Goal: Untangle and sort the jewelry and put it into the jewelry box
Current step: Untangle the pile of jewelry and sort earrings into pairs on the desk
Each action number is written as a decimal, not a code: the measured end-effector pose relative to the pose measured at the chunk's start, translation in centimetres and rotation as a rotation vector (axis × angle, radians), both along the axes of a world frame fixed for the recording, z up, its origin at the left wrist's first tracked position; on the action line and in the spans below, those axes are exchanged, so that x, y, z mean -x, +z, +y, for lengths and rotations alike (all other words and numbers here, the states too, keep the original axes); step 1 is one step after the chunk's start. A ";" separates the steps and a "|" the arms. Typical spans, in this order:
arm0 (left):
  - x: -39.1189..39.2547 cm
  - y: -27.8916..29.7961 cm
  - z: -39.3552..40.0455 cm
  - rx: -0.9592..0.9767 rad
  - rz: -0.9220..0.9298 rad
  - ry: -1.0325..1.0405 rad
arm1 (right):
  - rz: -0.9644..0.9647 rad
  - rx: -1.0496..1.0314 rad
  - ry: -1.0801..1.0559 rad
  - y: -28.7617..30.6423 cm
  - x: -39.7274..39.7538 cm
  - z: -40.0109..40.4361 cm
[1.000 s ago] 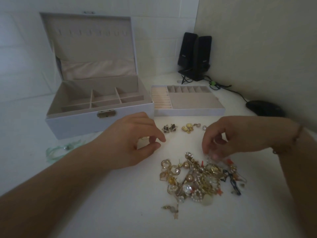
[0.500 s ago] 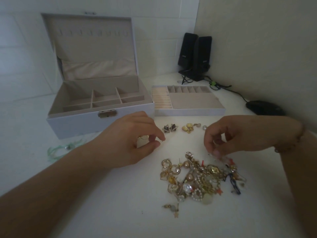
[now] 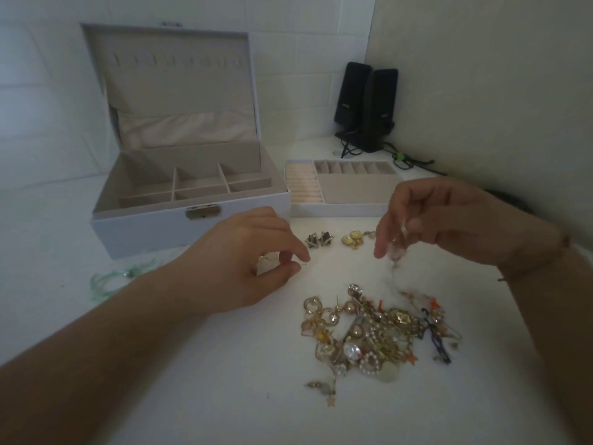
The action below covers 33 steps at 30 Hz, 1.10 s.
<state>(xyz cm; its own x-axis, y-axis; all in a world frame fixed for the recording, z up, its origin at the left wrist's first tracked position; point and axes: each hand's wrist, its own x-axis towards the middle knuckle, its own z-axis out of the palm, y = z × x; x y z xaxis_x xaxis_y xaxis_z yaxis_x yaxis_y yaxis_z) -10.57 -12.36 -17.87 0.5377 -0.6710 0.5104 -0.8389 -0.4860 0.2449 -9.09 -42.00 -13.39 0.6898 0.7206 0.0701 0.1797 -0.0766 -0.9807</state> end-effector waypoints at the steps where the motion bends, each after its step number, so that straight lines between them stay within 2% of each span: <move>1: 0.0 0.0 0.0 0.001 0.000 -0.001 | 0.042 -0.045 -0.018 -0.2 -0.1 0.3; 3: -0.1 0.0 0.0 0.004 0.002 -0.002 | 0.136 -0.097 -0.045 -0.7 -0.2 1.0; 5: 0.0 0.0 0.0 0.002 0.002 -0.004 | 0.200 -0.034 -0.071 -1.2 -0.2 1.4; 7: 0.0 0.0 0.0 -0.001 0.001 -0.007 | 0.134 0.194 -0.082 -1.5 -0.2 1.3; 10: 0.0 0.0 0.0 -0.007 0.000 -0.010 | -0.124 0.552 0.004 -0.7 0.3 0.7; 12: 0.0 0.0 0.0 -0.008 -0.001 -0.009 | -0.180 0.653 0.043 0.1 0.6 0.0; 15: 0.0 -0.1 0.0 -0.001 0.000 -0.009 | -0.113 0.753 0.073 1.0 1.0 -0.9; 20: 0.0 -0.1 -0.2 -0.013 0.004 0.004 | -0.182 0.962 0.004 0.2 0.5 -0.8; 26: 0.0 -0.1 -0.1 -0.015 0.008 0.001 | -0.215 0.904 -0.014 -0.2 0.5 -0.4; 33: 0.1 0.0 -0.1 -0.009 0.008 0.007 | -0.154 0.879 0.056 -0.1 0.5 -0.3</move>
